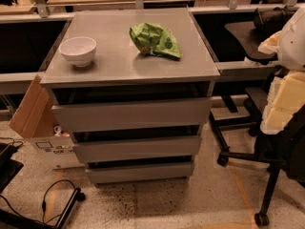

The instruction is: Open top drawer

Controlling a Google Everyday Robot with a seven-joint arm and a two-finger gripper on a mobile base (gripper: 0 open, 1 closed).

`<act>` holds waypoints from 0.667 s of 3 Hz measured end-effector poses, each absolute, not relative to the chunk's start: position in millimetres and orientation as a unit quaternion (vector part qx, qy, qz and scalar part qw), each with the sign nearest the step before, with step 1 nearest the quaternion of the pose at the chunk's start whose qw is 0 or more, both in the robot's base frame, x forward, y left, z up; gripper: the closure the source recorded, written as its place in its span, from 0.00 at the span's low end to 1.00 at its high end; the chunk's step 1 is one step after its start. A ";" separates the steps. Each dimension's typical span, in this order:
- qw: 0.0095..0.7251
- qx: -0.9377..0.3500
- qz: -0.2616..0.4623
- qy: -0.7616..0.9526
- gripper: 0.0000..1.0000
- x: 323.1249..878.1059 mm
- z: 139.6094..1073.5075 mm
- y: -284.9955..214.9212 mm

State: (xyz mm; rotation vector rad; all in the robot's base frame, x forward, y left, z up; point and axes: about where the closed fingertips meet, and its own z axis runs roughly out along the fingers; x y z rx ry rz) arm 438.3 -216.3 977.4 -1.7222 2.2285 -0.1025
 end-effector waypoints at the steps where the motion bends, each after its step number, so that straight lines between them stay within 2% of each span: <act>1: 0.163 -0.607 -0.038 0.777 0.00 443.6 972.4 -210.0; 2: 0.163 -0.631 -0.031 0.758 0.00 462.1 941.7 -187.6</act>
Offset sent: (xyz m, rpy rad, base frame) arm 0.0667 0.0707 -0.0993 0.0135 -0.0185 0.1812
